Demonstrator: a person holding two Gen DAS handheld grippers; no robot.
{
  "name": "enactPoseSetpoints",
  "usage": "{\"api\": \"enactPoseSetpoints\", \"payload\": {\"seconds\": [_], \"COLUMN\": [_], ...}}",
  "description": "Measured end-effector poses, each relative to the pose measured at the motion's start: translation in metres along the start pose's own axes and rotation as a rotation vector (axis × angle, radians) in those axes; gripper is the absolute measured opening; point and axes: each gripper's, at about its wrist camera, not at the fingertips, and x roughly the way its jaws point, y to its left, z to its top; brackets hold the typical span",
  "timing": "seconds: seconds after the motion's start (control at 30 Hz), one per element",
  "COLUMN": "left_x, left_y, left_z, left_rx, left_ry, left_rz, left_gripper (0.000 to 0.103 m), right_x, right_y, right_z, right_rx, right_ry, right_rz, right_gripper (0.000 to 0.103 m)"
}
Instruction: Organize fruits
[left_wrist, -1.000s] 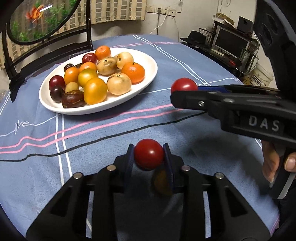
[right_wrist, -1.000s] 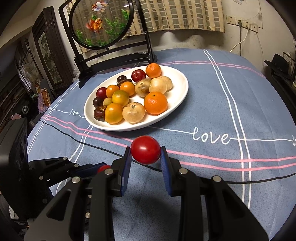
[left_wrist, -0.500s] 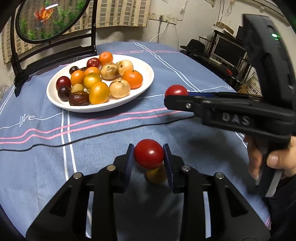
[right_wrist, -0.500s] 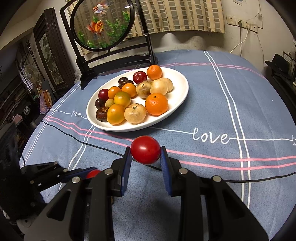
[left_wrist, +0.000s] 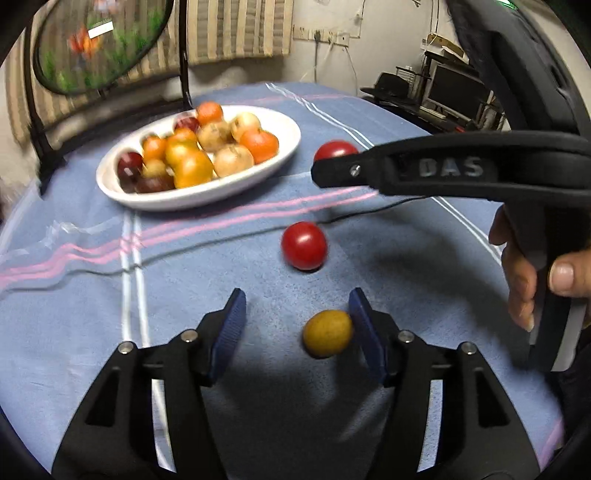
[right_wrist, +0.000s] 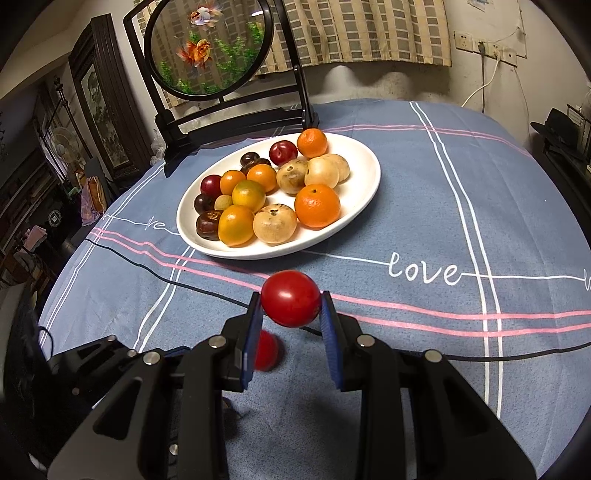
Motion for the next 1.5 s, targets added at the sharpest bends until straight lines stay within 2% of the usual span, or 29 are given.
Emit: {"api": "enactPoseSetpoints", "payload": {"seconds": [0.07,0.2,0.3,0.47,0.53,0.57,0.7,0.87,0.93,0.97,1.0,1.33,1.5], "left_x": [-0.007,-0.019,-0.022,-0.007,0.004,0.010,0.012,0.021,0.022,0.021,0.021,0.026,0.032], "left_y": [-0.003,0.002,0.002,-0.002,0.006,0.010,0.012,0.012,0.010,0.012,0.011,0.016,0.005], "left_z": [-0.001,-0.003,-0.006,-0.007,-0.007,-0.007,-0.001,0.003,0.003,0.004,0.004,0.017,0.025], "left_rx": [0.005,-0.088,-0.128,-0.121,-0.159,-0.181,-0.185,-0.166,-0.165,-0.173,-0.170,-0.154,-0.096], "left_ry": [-0.032,-0.058,-0.036,0.022,0.063,0.092,0.073,0.091,0.089,0.082,0.077,0.074,0.084], "left_rz": [0.033,0.030,0.001,0.018,0.011,0.005,0.021,0.036,0.044,0.025,0.001,0.001,-0.026], "left_gripper": [0.060,0.063,0.065,0.067,0.064,0.056,0.056,0.056,0.047,0.035,0.028,0.028,0.028], "right_x": [-0.001,-0.004,-0.004,-0.004,-0.005,-0.005,-0.005,-0.006,-0.004,-0.003,-0.002,-0.002,-0.001], "right_y": [0.000,-0.001,-0.003,-0.001,0.000,-0.001,-0.003,-0.003,-0.003,-0.003,-0.003,-0.005,-0.005], "right_z": [0.000,0.000,-0.001,-0.001,-0.001,-0.002,-0.004,-0.004,-0.004,-0.005,-0.005,-0.005,-0.005], "right_rx": [0.000,0.005,0.012,0.005,0.004,0.005,0.011,0.010,0.011,0.011,0.010,0.014,0.014], "right_ry": [-0.002,-0.013,-0.009,-0.006,-0.007,-0.004,0.001,0.002,0.008,0.013,0.016,0.016,0.017], "right_rz": [-0.001,-0.004,-0.004,0.001,0.004,0.004,0.005,0.008,0.006,0.003,0.002,0.008,0.009], "right_gripper": [0.032,0.032,0.032,0.032,0.032,0.032,0.032,0.032,0.032,0.032,0.032,0.032,0.032]}}
